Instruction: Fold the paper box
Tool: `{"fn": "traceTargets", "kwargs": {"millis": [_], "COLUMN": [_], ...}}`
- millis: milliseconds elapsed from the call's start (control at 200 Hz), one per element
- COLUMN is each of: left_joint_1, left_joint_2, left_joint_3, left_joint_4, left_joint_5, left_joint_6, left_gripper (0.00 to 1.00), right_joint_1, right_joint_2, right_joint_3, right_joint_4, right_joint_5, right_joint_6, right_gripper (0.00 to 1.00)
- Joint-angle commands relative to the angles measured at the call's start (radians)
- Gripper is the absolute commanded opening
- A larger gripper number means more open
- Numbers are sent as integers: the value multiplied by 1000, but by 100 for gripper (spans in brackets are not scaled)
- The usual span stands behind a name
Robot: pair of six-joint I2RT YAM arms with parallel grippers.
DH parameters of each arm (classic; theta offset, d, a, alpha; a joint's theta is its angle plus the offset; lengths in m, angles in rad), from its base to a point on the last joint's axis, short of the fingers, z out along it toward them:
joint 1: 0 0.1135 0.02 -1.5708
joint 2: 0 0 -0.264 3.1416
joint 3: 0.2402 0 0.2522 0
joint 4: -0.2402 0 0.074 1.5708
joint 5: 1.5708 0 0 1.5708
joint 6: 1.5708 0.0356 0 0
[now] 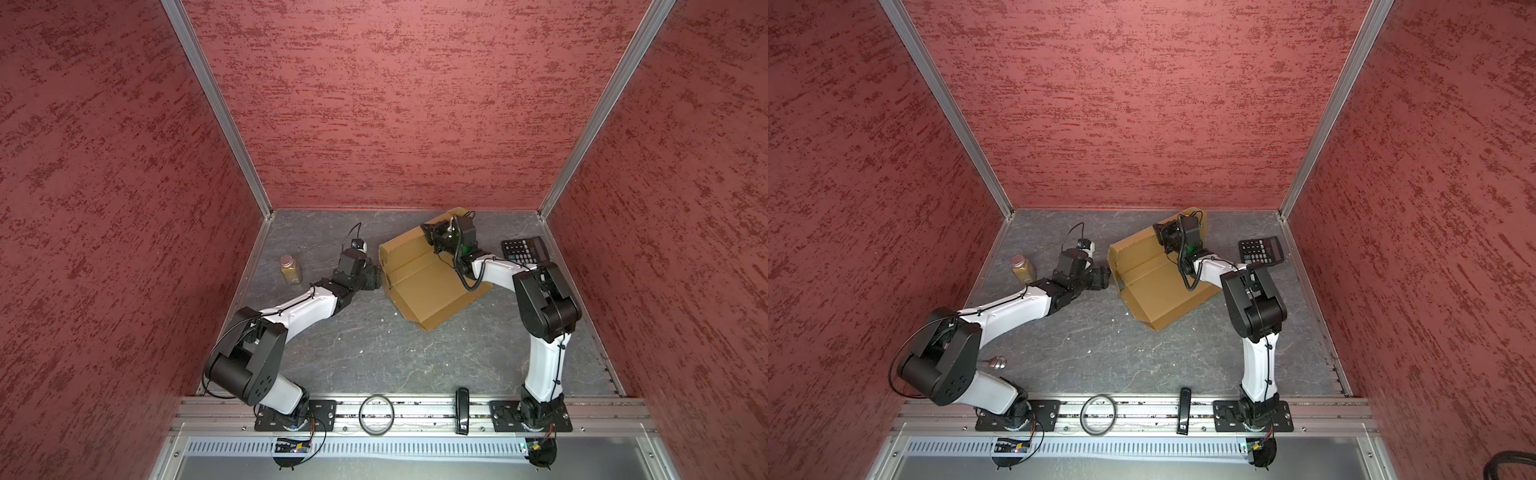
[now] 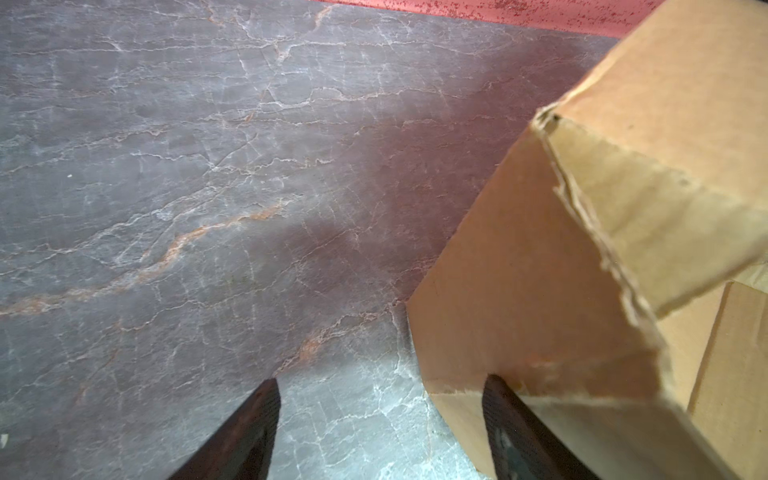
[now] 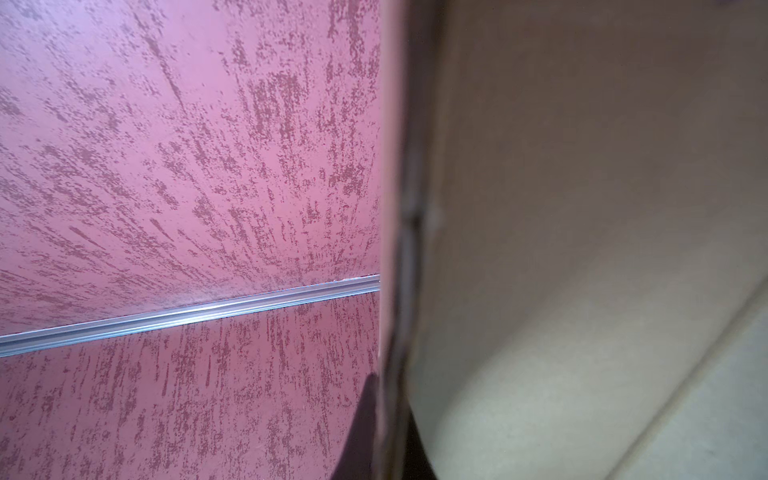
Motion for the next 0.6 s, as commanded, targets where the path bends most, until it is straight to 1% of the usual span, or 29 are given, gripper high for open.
{"fn": "traceTargets", "kwargs": {"millis": [0,230,441,596], "left_joint_1": [15,35,48,60], "left_joint_2": [-35,-48,-44,-44], "left_joint_3": [34,41,44,49], "left_joint_4": [-32,-50,-46,-41], "left_joint_5": [39,86,101,117], "left_joint_6": [7,12,12,13], "left_gripper": [80,84,86,87], "right_joint_1": [-4,-2,-3,-3], "right_joint_2": [13,31,43,56], "right_joint_3": [43,92,125,190], "right_joint_4": [-57,-122,-162,-224], "right_joint_5": [9,11,17,17], "right_joint_6": [21,7,2,-22], "right_gripper": [1,2,6,8]}}
